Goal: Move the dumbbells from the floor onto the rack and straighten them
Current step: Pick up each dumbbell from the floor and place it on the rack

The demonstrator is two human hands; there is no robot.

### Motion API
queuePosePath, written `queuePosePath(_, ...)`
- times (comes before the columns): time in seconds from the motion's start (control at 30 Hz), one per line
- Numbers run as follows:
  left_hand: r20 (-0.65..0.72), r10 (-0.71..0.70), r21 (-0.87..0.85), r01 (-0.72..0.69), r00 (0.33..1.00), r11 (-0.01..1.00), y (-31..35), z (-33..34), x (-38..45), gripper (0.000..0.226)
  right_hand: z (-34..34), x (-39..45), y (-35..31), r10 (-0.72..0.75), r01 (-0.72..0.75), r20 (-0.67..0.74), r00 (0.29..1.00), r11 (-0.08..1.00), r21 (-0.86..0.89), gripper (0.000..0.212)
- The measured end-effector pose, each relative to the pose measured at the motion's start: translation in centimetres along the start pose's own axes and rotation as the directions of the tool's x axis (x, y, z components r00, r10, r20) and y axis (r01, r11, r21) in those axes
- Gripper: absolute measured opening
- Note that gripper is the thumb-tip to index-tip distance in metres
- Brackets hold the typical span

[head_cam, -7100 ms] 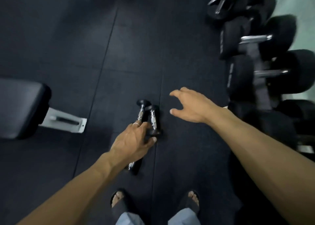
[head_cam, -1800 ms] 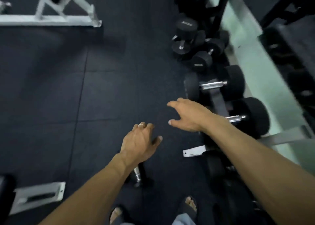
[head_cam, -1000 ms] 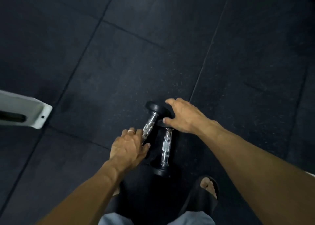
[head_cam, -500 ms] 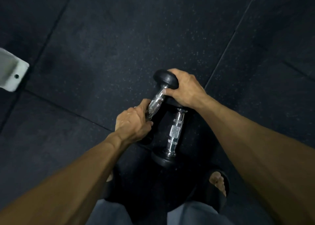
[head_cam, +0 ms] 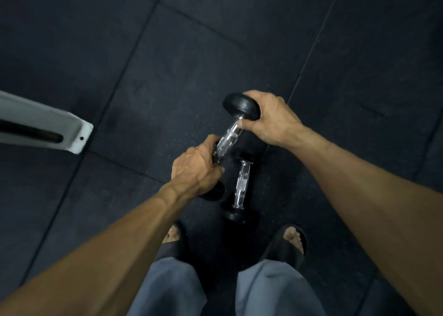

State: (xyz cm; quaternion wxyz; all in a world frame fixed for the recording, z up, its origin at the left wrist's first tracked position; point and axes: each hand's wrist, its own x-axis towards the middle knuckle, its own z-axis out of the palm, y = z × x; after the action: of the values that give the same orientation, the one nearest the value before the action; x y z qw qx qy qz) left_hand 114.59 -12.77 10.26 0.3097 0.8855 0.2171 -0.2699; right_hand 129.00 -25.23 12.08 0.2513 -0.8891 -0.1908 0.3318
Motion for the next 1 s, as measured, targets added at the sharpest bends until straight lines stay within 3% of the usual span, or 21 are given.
queuePosePath(0.27, 0.011, 0.138, 0.031, -0.138, 0.990, 0.990, 11.0, -8.5, -4.4, 0.052, -14.0, -6.9, -3.5, 0.007, -0.005, -0.112, 0.994, 1.000, 0.015, 0.045)
queuePosePath(0.5, 0.035, 0.332, 0.132, -0.333, 0.943, 0.933, 26.7, -14.0, -8.3, 0.051, -29.6, -16.4, -2.3, 0.074, -0.064, -0.283, 0.956, 0.997, 0.045, 0.041)
queuePosePath(0.73, 0.128, 0.566, 0.158, -0.580, 0.814, 0.799, 42.4, -14.1, -14.4, 0.052, -42.2, -29.2, 2.4, 0.191, -0.187, -0.446, 0.874, 0.981, 0.054, 0.040)
queuePosePath(1.0, 0.239, 0.721, 0.166, -0.759, 0.650, 0.630, 58.1, -11.0, -23.3, 0.050, -51.9, -45.7, 7.6, 0.313, -0.314, -0.587, 0.747, 0.944, 0.104, 0.036)
